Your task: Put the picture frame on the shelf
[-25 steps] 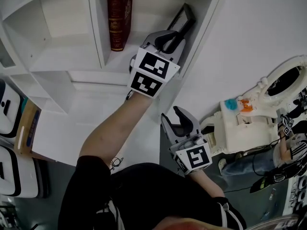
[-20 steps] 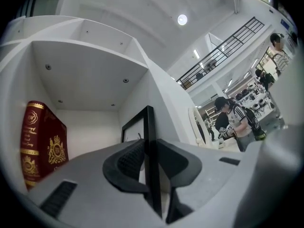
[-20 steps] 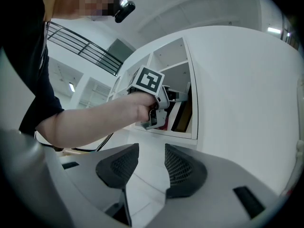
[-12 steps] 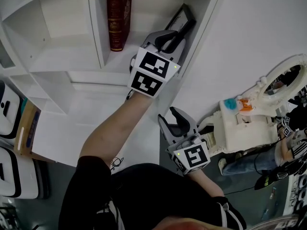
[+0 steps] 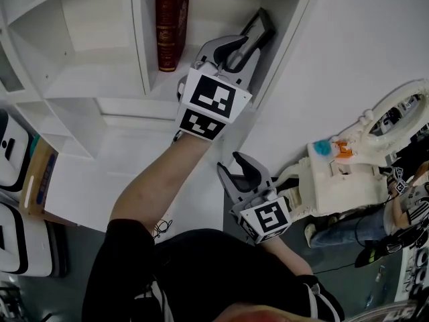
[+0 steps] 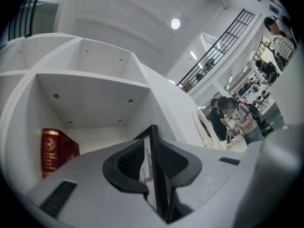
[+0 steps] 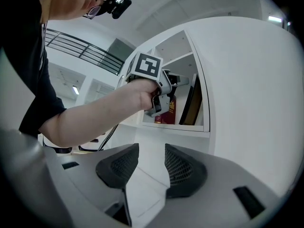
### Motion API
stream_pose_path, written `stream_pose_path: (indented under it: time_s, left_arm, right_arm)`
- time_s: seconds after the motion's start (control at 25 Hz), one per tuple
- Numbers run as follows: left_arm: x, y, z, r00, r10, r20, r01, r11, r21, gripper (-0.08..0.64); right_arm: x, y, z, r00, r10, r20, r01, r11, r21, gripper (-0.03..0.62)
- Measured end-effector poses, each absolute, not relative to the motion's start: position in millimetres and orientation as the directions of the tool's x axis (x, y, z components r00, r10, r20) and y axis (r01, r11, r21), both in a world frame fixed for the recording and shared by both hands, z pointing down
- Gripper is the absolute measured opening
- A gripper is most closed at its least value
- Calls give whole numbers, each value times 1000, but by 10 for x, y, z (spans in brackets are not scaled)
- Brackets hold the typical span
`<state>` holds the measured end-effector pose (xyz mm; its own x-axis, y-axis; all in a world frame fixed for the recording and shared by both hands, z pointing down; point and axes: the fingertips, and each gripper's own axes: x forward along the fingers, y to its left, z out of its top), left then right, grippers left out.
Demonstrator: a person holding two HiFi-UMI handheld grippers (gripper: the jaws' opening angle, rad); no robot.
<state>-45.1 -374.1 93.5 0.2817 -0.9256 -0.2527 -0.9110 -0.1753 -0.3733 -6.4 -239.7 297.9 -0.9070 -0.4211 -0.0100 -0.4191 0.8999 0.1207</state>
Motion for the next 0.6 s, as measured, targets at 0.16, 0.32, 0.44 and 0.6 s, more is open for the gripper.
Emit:
stream_pose_path:
  time_s: [0.16,0.32,0.44,0.6]
  left_arm:
    - [-506,-3553,996,280,-923,-262,-908,-167,-385,77]
    - [-616,-3286,1209,275,-928,-251,-922,-181,-343,77]
    - [-655,-3103,1375,294,-930,-221,-920,-213,-328,77]
    - [-730,-2811,1608,316,-931,-183,-917,-250,-309,77]
  right_arm:
    - [-76,-2355,3021,-910,-414,-6,-412,904,111,181]
    - [-79,-2345,3119,-908,-419,9,-417,905,87,181]
    - [-126,-2314,3195,-911,-412,23,-409,909,78,181]
    - [-182,-2259,3232,-913,-407,26,-404,912,78,181]
